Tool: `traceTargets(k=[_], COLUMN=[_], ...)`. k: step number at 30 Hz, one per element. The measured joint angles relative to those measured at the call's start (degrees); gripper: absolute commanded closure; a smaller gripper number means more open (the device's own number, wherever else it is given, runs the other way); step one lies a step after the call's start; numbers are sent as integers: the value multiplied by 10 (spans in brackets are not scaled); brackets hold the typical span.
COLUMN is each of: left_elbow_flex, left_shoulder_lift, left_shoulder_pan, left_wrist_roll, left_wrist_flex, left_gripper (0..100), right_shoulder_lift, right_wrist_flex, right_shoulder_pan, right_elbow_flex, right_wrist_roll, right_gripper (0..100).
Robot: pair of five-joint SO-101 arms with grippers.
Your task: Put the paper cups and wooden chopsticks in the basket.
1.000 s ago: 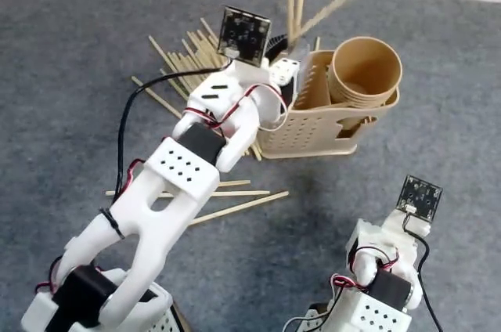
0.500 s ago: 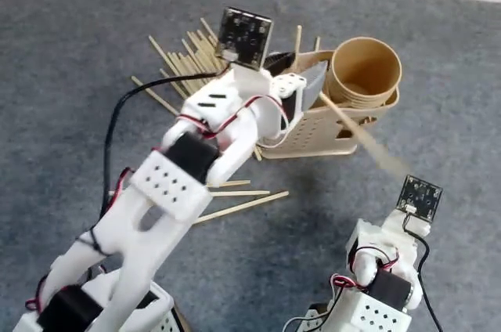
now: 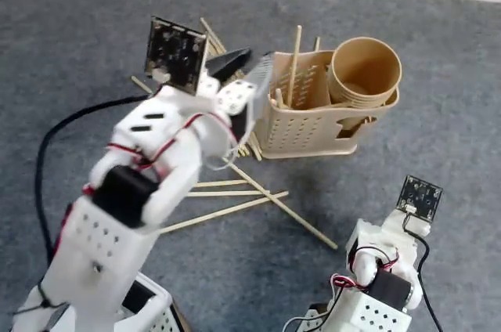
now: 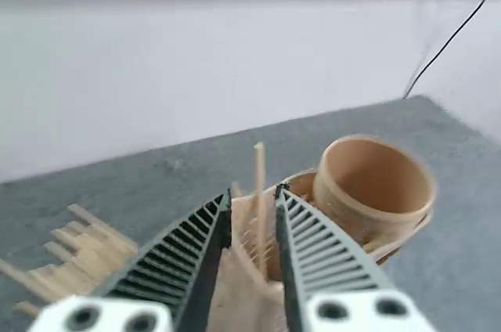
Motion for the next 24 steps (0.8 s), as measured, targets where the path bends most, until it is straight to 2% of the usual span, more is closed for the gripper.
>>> traceTargets(k=[10, 13, 17, 24], left_elbow_flex=[0, 0, 0, 0], left_shoulder_lift=[-47, -33, 36, 211], left_shoulder_pan=[-111, -123, -131, -185], left_wrist_roll=[-130, -207, -315, -456], left_wrist_flex=[230, 297, 382, 396], left_gripper=[898, 884, 816, 815], right_shoulder_lift=[0, 0, 0, 0], right_wrist_flex=[0, 0, 0, 0], right_shoulder_pan=[0, 0, 0, 0], right_elbow_flex=[0, 0, 0, 0], right_wrist_roll=[0, 0, 0, 0], right_gripper=[994, 994, 994, 994])
